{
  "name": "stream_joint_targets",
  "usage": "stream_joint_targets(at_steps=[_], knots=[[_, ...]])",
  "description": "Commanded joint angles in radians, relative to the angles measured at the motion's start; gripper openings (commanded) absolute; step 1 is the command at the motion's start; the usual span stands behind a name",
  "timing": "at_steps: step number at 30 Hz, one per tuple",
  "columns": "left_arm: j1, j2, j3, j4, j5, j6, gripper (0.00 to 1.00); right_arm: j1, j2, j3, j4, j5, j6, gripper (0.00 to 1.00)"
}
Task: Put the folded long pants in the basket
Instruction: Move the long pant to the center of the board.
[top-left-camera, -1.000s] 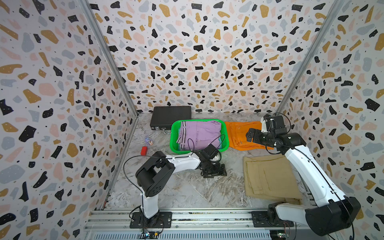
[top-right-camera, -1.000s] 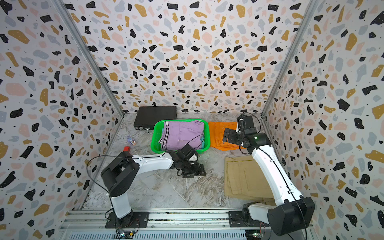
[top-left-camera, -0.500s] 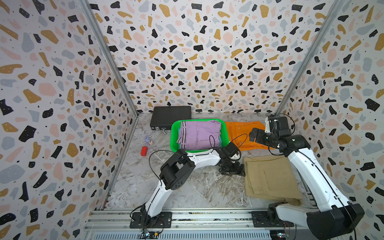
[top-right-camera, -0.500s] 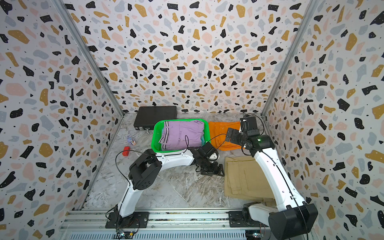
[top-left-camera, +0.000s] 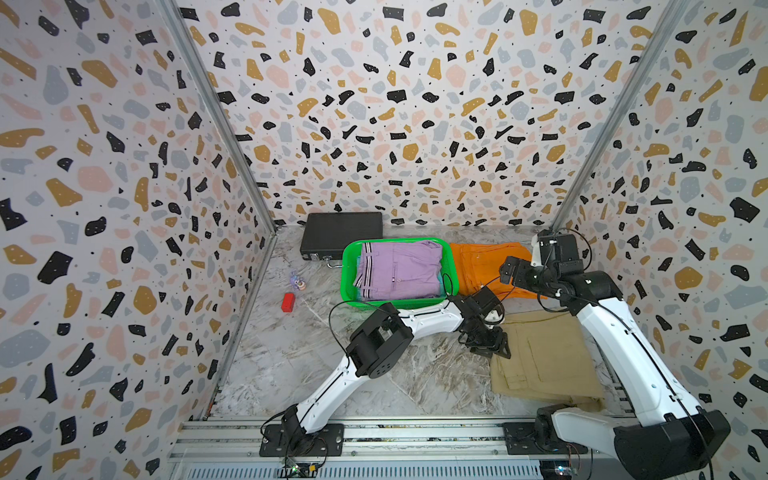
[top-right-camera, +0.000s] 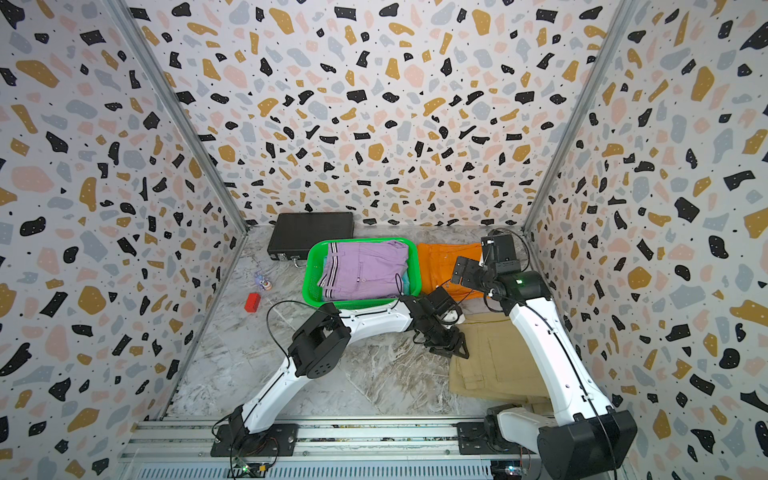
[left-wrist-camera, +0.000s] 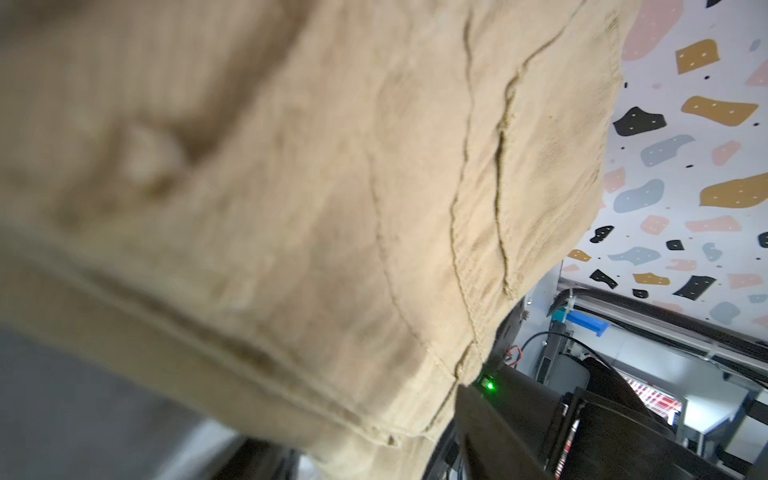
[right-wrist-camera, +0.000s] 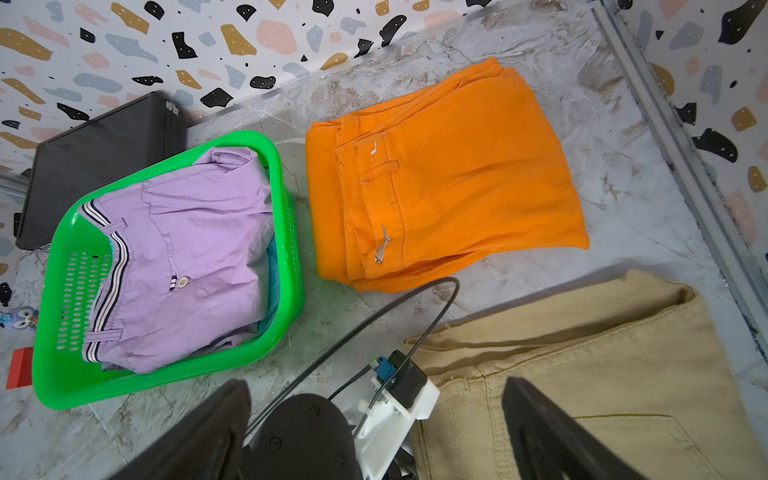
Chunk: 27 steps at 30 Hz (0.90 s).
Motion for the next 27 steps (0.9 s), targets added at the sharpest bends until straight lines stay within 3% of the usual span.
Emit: stream_joint_targets(at_steps=[1, 6, 11, 22, 27], knots=[[-0.012, 0.079, -0.027, -0.115, -0.033, 0.023, 0.43, -0.005, -0.030, -0.005, -0.022, 0.006, 0.007, 1.00], [-0.009, 0.044, -0.055, -0.116, -0.027, 0.057, 0.00, -0.006, -0.036, 0.000, -0.026, 0.009, 0.000, 1.00], [0.010, -0.120, -0.213, -0.116, -0.073, 0.136, 0.00, -0.007, -0.053, 0.003, -0.042, 0.018, -0.015, 1.00], [0.162, -0.690, -0.858, -0.150, -0.180, 0.179, 0.00, -0.007, -0.026, -0.071, -0.062, 0.002, -0.030, 1.00], [0.200, -0.865, -0.989, -0.262, -0.254, 0.184, 0.00, -0.008, -0.013, -0.152, -0.050, -0.066, -0.002, 1.00]])
